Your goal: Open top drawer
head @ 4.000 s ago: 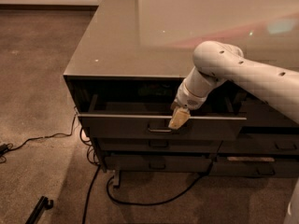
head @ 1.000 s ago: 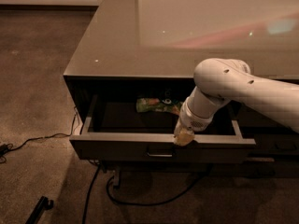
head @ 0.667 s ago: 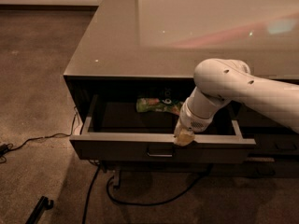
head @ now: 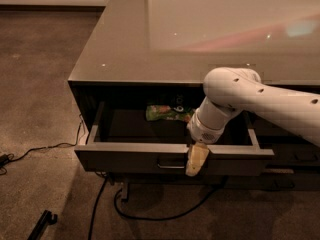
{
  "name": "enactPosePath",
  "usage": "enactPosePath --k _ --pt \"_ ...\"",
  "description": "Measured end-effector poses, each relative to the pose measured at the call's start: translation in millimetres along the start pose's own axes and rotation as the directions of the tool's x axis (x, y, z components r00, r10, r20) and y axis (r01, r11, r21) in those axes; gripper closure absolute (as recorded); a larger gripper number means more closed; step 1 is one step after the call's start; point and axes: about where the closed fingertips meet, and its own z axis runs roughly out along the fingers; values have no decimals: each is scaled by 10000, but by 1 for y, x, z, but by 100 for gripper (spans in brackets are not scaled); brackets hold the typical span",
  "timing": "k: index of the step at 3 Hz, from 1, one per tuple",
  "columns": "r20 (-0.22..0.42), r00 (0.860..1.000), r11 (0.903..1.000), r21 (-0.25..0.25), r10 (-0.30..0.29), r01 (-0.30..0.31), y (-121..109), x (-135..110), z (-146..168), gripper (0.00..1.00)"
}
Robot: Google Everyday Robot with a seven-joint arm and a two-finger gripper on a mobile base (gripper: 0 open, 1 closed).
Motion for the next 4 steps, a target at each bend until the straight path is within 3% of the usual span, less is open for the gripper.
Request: enactPosePath --k 2,3,4 --pt "-870 9960 9997 -69 221 -228 16 12 5 0" --pt "-1035 9938 9991 133 419 -407 28 14 -3 0" --pt "-1105 9920 9979 285 610 -582 42 18 -11 19"
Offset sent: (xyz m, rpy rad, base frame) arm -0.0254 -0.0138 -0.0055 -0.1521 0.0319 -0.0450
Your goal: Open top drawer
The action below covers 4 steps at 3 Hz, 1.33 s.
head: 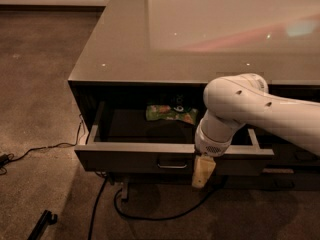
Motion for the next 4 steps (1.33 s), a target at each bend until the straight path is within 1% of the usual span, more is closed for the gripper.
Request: enactPosePath --k 1,2,3,4 --pt "820 9964 9992 -354 211 -183 8 9 3 42" --pt "933 9954 9987 -478 201 -157 11 11 0 65" --pt "933 9954 9987 -478 202 -158 10 10 -5 88" --pt "952 9942 9979 -472 493 -450 21 30 -8 100"
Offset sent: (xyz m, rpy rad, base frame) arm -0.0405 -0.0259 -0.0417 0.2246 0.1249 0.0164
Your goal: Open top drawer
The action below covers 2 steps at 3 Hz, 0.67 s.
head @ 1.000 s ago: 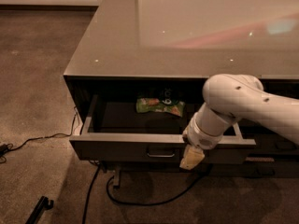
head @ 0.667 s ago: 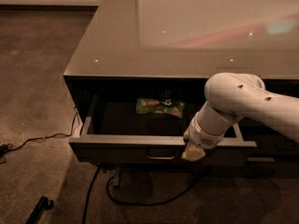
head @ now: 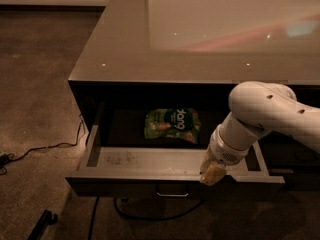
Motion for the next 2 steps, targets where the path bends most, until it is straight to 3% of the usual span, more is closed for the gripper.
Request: enactPosePath --k 2 --pt "-1 10000 10000 3 21 -21 0 1 0 58"
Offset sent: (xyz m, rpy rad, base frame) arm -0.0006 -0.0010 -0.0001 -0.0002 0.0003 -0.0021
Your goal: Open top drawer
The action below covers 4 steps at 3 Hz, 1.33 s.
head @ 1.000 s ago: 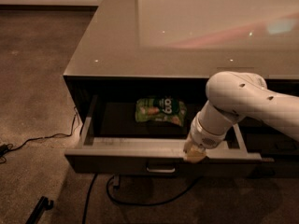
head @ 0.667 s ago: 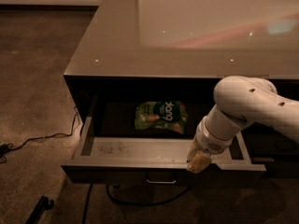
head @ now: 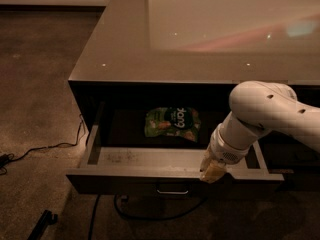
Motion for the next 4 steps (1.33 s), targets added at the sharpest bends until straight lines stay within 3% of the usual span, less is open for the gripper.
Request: enactPosePath --k 2,3,4 --pt "0 10000 10000 0 0 0 0 0 0 12" --pt "105 9999 10000 -37 -14 14 2 1 1 0" --pt "313 9995 9999 157 -6 1 4 1 -5 0"
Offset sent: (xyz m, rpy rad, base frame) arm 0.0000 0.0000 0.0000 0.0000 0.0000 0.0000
